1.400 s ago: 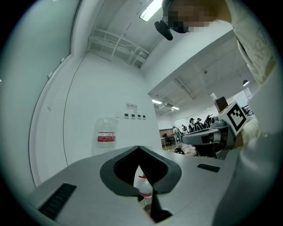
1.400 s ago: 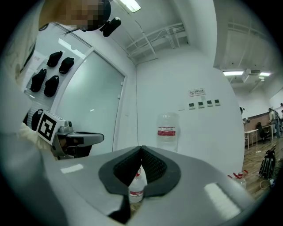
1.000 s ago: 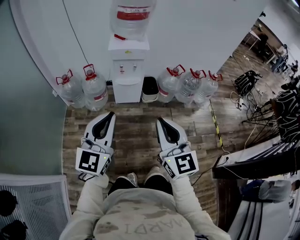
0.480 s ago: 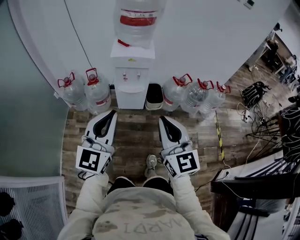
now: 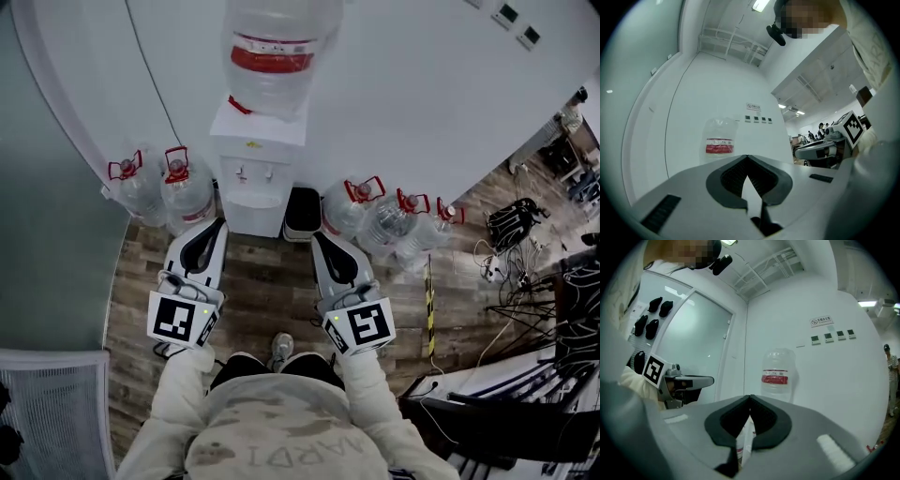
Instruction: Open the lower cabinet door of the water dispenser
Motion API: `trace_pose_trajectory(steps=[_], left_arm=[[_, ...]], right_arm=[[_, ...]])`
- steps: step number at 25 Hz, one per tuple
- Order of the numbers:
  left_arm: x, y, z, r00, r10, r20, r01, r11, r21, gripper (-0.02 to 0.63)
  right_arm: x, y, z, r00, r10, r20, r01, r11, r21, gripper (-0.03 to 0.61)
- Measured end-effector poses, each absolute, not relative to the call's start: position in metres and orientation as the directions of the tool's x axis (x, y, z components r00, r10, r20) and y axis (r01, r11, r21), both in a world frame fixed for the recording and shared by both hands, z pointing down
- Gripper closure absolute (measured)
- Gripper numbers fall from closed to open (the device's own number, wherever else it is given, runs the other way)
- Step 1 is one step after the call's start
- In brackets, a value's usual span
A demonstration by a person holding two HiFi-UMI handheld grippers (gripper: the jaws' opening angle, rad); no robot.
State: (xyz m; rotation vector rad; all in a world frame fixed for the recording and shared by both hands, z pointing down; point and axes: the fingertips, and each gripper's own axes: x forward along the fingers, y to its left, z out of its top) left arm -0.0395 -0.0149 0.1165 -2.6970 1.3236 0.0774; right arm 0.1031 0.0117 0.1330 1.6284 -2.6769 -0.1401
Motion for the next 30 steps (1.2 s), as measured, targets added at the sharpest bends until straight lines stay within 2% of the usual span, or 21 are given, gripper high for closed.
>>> trace_pose_trajectory(steps=[10,16,27,30], left_arm=[[-0.002,-0.067,0.13,0.536,-0.838,-0.101,-0.843,-0.527,-0.107,0.614],[-0.004,-0.092,0.15,0.516,-0.854,-0.063,-0.855,-0.508,-0.106,0.614],[-0.014,-0.141,0.208,0.538,-0.843,0.007,-0.84,-0.537,-0.082,0.614],[-0.021,-0.156,0.235,0.53,-0.848,0.035,-0.847,-0.531,-0.031,0.614]], right_arm=[[0.148,-0.065,0.157,-0.536,-0.844,0.002,-0.843,0.535,0.053,0.569],[0.151,-0.107,0.193,-0.55,-0.833,0.049,-0.835,0.55,-0.03,0.569],[0.135,-0.169,0.288,-0.552,-0.811,0.191,-0.833,0.545,-0.092,0.566],[0.131,-0.187,0.327,-0.545,-0.805,0.235,-0.838,0.532,-0.12,0.553]])
